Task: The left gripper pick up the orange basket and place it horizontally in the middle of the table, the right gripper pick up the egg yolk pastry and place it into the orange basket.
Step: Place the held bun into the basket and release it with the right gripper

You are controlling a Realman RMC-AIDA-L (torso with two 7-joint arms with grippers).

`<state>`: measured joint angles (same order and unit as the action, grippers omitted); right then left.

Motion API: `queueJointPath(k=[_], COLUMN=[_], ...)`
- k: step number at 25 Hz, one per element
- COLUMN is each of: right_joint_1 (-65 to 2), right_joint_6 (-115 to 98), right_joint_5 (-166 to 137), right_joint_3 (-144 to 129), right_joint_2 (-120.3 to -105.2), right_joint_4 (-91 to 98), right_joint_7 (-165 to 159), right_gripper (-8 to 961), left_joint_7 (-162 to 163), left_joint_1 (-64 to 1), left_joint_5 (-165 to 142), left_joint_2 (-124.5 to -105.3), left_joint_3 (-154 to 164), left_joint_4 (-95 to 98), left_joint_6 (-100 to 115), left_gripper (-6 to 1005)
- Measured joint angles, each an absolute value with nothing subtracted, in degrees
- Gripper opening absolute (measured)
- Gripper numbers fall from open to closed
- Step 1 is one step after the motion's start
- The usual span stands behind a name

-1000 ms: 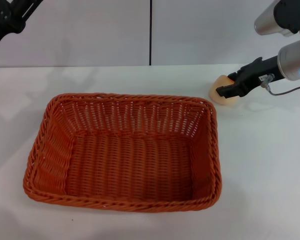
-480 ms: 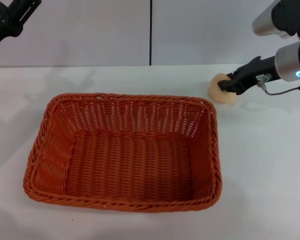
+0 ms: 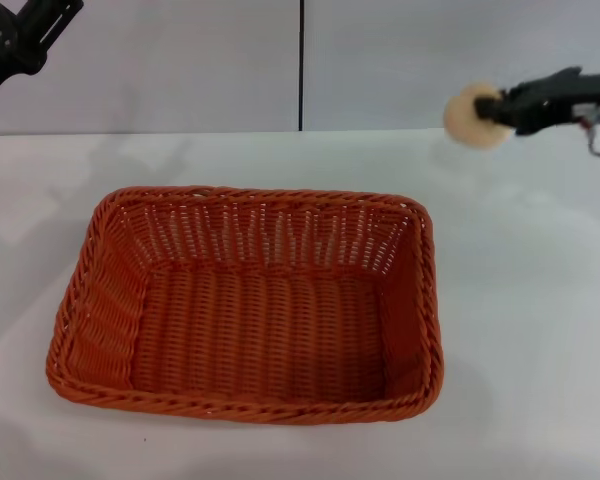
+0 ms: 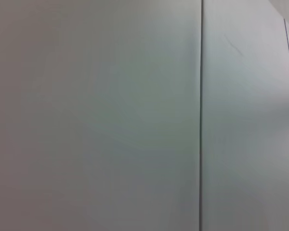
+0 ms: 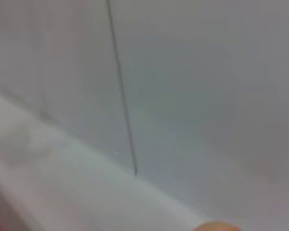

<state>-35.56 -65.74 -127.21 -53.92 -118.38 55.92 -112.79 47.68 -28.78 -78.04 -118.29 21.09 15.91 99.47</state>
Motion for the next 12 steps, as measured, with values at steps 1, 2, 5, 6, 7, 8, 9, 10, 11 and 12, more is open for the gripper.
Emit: queueJointPath(k=[1, 2, 5, 6, 7, 8, 9, 10, 11, 12], right_joint_1=[-34.2, -33.1, -31.4, -31.1, -31.1, -31.0, -31.0, -31.1, -31.7, -31.7], right_joint_6=[-67.4, -69.6, -78.5, -85.1, -85.1, -88.3, -91.3, -93.8, -97.8, -97.8], right_joint_5=[-124.0, -120.8, -112.0, -107.0, -107.0, -104.8, -102.8, -101.4, -99.5, -99.5], right_joint_3=[-52.3, -50.8, -45.4, -42.2, -42.2, -40.9, -40.4, -40.1, -40.5, -40.5], right_joint_2=[-118.59, -118.70, -118.71, -118.49, -118.49, -118.40, -118.24, -118.04, -117.79, -117.79], right_joint_4=[58.1, 59.5, 61.8, 62.0, 62.0, 62.0, 61.9, 61.8, 61.3, 61.3], right_joint_7=[-111.7, -110.4, -106.7, -104.4, -104.4, -103.4, -102.8, -102.5, -102.3, -102.3], right_gripper=[132, 128, 116, 112, 108, 104, 100, 96, 89, 82], left_joint_7=[47.6, 47.6, 47.6, 47.6, 47.6, 47.6, 47.6, 47.6, 47.6, 47.6], left_joint_1=[-28.8, -28.8, -28.8, -28.7, -28.7, -28.7, -28.7, -28.7, -28.9, -28.9], left_joint_5=[-78.0, -78.0, -78.1, -78.1, -78.1, -78.2, -78.2, -78.2, -78.3, -78.3], left_joint_2=[-118.32, -118.34, -118.39, -118.39, -118.39, -118.39, -118.39, -118.39, -118.38, -118.38], left_joint_3=[21.1, 21.1, 21.1, 21.1, 21.1, 21.1, 21.1, 21.1, 21.1, 21.1], left_joint_4=[15.9, 15.9, 15.8, 15.8, 15.8, 15.8, 15.7, 15.7, 15.7, 15.7], left_joint_6=[99.5, 99.5, 99.5, 99.5, 99.5, 99.5, 99.5, 99.5, 99.5, 99.5], left_gripper=[783, 783, 783, 783, 783, 783, 783, 783, 783, 783])
